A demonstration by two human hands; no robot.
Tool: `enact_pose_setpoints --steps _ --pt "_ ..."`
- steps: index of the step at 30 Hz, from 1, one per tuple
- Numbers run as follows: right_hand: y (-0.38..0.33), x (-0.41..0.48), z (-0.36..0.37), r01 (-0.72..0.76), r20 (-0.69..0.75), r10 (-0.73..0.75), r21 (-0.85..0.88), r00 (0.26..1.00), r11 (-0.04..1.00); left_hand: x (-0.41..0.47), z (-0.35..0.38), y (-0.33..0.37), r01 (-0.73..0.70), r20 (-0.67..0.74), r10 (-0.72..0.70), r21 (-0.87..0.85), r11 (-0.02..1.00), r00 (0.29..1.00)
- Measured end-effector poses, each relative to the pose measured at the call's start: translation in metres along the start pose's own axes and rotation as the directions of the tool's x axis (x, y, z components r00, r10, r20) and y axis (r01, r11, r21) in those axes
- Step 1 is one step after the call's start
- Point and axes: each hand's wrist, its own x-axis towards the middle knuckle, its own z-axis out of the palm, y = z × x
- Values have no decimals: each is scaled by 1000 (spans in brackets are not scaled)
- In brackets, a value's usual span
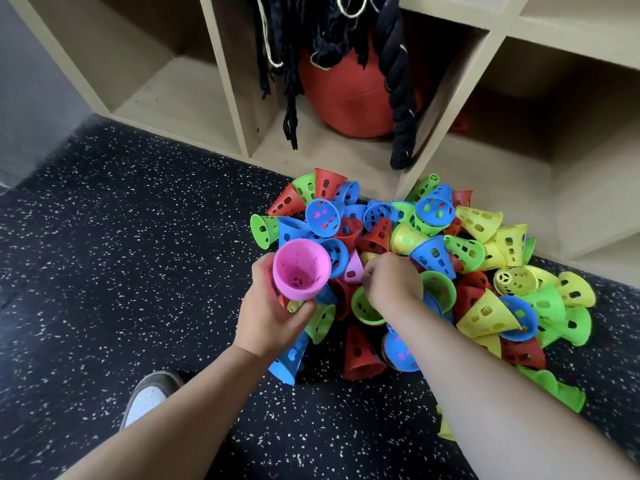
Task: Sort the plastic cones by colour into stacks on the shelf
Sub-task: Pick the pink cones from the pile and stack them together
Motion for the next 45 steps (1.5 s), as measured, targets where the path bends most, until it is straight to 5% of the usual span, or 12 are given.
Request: enact_pose_setpoints --steps 3,7,11,15,17,19,22,25,31,45 --pt "4 -12 -14 66 -25 -62 228 998 971 0 -1 0 13 7 -13 15 1000 1000" --pt "14 -39 -31 147 -235 -33 486 971 862 -2 0 2 11 25 -12 52 999 1000" --pt "21 -72 -50 334 -437 22 718 899 610 -5 2 8 24 57 -28 77 997 998" --pt "21 -101 -69 669 -686 -236 475 688 572 -9 7 14 26 81 -35 104 994 996" --pt "22 -106 -64 765 -695 -415 307 587 566 -12 11 20 15 90 -25 114 993 996" --pt "24 -111 -54 802 -641 -526 258 560 539 -16 15 24 4 96 -14 102 995 995" --pt "30 -121 -43 790 -581 -547 336 603 513 -23 18 30 -34 89 29 56 998 996" --pt "40 -118 -35 707 -612 -401 409 681 577 -27 18 32 -49 45 48 31 998 998" --pt "74 -71 -36 205 -449 9 425 893 882 -25 18 26 15 -3 -15 55 998 1000" --pt "58 11 -35 3 -184 16 103 983 995 -5 25 22 31 -26 -30 13 999 999"
